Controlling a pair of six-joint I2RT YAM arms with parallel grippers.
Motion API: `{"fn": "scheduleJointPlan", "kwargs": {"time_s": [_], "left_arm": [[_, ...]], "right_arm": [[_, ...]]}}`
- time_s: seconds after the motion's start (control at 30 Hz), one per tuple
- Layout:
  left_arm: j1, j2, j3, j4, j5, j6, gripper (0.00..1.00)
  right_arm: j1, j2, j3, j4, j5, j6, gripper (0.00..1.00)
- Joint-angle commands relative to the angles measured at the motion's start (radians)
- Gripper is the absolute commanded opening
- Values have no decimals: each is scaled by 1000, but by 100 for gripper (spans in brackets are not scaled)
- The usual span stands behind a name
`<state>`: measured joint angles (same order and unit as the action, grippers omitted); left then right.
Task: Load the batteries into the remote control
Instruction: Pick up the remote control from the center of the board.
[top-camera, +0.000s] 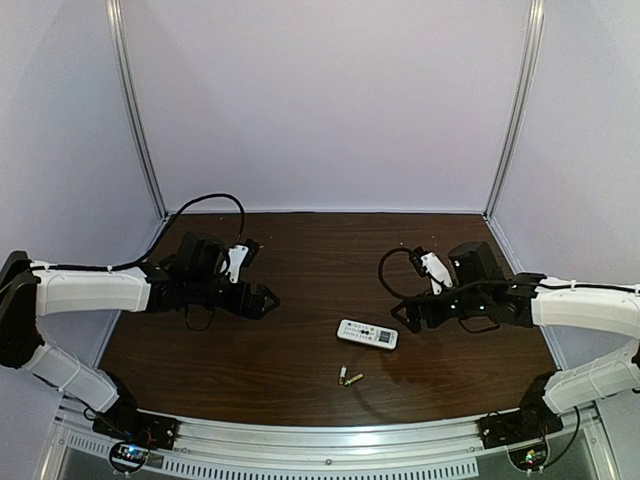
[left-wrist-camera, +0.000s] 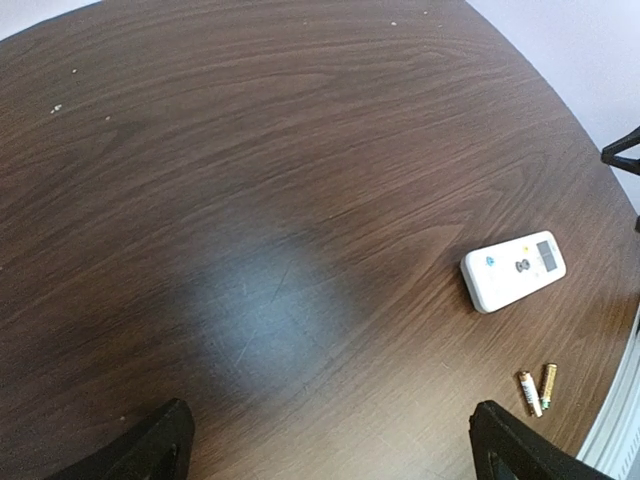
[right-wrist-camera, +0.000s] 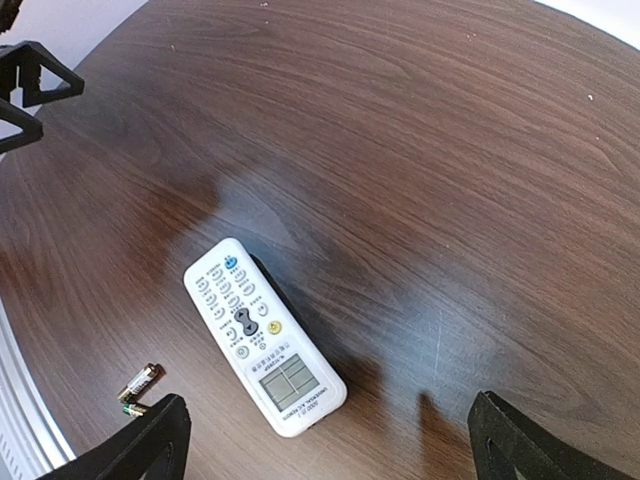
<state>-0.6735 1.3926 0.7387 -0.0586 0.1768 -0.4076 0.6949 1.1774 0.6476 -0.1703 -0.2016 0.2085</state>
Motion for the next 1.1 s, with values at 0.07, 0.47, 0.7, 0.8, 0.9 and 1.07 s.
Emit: {"fn": "scheduleJointPlan", "kwargs": {"time_s": [0.07, 0.47, 0.7, 0.8, 0.9, 1.07], "left_arm": [[-1, -22, -33, 121, 84, 45, 100], [-1, -107, -110, 241, 162, 64, 100], [-1, -85, -107, 244, 174, 62, 100], [-1, -90, -115, 260, 180, 59, 100], [-1, -100, -122, 272, 180, 61, 100], [-1, -121, -139, 297, 178, 65, 100]], "right_arm": [[92, 59, -24, -43, 166, 5, 99], [138, 235, 74, -160, 230, -14, 99], [173, 298, 102, -165, 205, -36, 99], [180, 317, 115, -158, 180, -48, 99], [181, 350, 143, -153, 183, -70, 99], [181, 440, 191, -137, 174, -124, 99]]}}
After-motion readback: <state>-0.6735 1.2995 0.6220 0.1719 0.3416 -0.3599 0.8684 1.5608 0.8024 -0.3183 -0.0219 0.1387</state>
